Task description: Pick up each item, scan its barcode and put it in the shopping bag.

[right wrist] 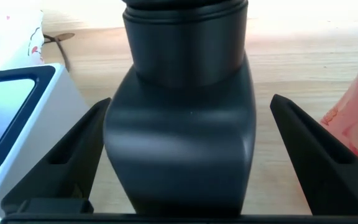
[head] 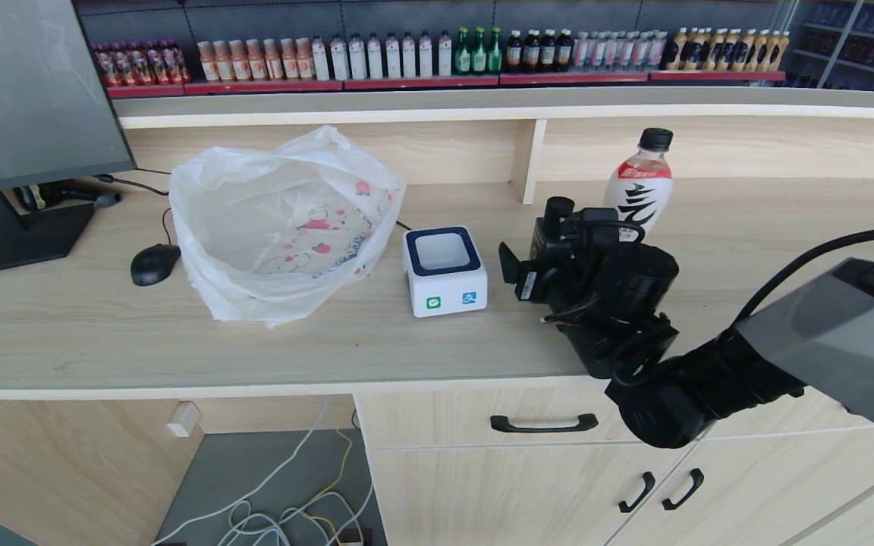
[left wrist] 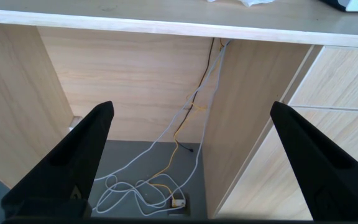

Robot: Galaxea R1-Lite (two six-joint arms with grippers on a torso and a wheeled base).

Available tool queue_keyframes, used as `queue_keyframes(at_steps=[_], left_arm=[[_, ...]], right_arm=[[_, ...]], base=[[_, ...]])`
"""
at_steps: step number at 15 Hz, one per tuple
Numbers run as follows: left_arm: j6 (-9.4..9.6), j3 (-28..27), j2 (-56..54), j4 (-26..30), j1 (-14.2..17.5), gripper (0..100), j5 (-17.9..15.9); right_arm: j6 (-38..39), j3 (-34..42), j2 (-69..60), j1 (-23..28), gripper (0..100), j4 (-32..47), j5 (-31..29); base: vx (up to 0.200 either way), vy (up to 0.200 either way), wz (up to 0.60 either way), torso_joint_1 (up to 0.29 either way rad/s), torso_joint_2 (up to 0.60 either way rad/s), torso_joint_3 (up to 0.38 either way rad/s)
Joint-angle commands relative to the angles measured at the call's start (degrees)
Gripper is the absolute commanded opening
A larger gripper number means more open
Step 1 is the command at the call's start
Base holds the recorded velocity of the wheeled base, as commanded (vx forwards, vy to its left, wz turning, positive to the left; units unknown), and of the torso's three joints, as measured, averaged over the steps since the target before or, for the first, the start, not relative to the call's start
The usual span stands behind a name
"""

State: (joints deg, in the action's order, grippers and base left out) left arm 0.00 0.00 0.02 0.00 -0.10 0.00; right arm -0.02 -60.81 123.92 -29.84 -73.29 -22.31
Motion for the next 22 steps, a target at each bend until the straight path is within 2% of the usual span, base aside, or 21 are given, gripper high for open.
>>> queue_keyframes(at_steps=[1,4,5,22], left_arm=[[0.0,0.0,0.0,0.0,0.0,100,0.0],[0.0,0.0,0.0,0.0,0.0,100,0.0],[0.0,0.0,0.0,0.0,0.0,100,0.0],[-0.09,0.0,0.0,0.0,0.0,100,0.0]], right_arm=[[0.1,0.0,0.2,0.2,100,0.0,0.0],[0.6,0.1,0.2,0.6,100,0.0,-0.1],[0.6,0.1,0.2,0.6,0,0.0,-0.1],[0.2,0.6,-2.0,0.0,0,-0.6,-0.6]], base=[[0.0,0.0,0.0,0.0,0.0,0.0],[0.0,0.0,0.0,0.0,0.0,0.0],[0.0,0.0,0.0,0.0,0.0,0.0],[0.0,0.0,0.0,0.0,0.0,0.0]])
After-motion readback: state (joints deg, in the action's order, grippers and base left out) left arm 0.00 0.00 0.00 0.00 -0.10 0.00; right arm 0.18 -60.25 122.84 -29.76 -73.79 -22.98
